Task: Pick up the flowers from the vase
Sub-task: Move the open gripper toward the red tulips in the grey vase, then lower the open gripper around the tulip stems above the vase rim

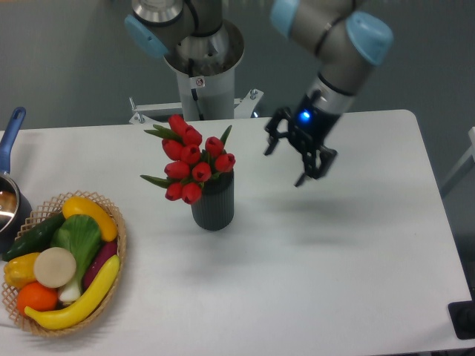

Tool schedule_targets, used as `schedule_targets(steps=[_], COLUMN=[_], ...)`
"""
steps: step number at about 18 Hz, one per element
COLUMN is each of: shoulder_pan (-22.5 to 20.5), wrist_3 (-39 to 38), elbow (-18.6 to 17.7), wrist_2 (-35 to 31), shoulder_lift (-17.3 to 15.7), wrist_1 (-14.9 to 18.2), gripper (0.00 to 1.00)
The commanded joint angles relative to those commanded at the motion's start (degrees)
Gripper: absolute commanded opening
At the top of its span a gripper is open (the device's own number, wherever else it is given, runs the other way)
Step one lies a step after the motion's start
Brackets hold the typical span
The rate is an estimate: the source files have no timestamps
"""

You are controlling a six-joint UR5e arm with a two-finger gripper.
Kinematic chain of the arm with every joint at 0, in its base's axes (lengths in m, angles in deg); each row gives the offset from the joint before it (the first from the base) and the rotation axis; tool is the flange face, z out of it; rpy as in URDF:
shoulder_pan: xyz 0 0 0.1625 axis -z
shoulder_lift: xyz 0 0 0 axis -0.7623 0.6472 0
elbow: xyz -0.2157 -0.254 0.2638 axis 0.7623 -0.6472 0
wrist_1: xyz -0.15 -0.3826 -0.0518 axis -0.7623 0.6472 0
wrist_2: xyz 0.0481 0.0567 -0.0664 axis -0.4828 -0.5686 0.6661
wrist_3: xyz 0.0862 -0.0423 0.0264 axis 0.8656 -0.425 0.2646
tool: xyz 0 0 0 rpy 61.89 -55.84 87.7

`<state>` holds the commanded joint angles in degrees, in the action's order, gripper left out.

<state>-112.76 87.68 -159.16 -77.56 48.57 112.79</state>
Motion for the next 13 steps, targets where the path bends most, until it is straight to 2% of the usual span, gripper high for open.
schedule_targets(steps=[3, 5, 10, 13], shoulder_pan=[0.17, -0.09, -0.35, -0.70], wrist_3=[-0.26, -0.26, -0.18, -0.35], elbow=[-1.06, -1.32, -4.22, -4.31], wrist_2=[1.49, 3.68, 11.94, 21.15], shoulder_lift=[-1.50, -1.86, -1.24, -0.98], wrist_1=[2.47, 2.73, 2.30, 2.03], gripper=[1.00, 1.00, 1.00, 1.00])
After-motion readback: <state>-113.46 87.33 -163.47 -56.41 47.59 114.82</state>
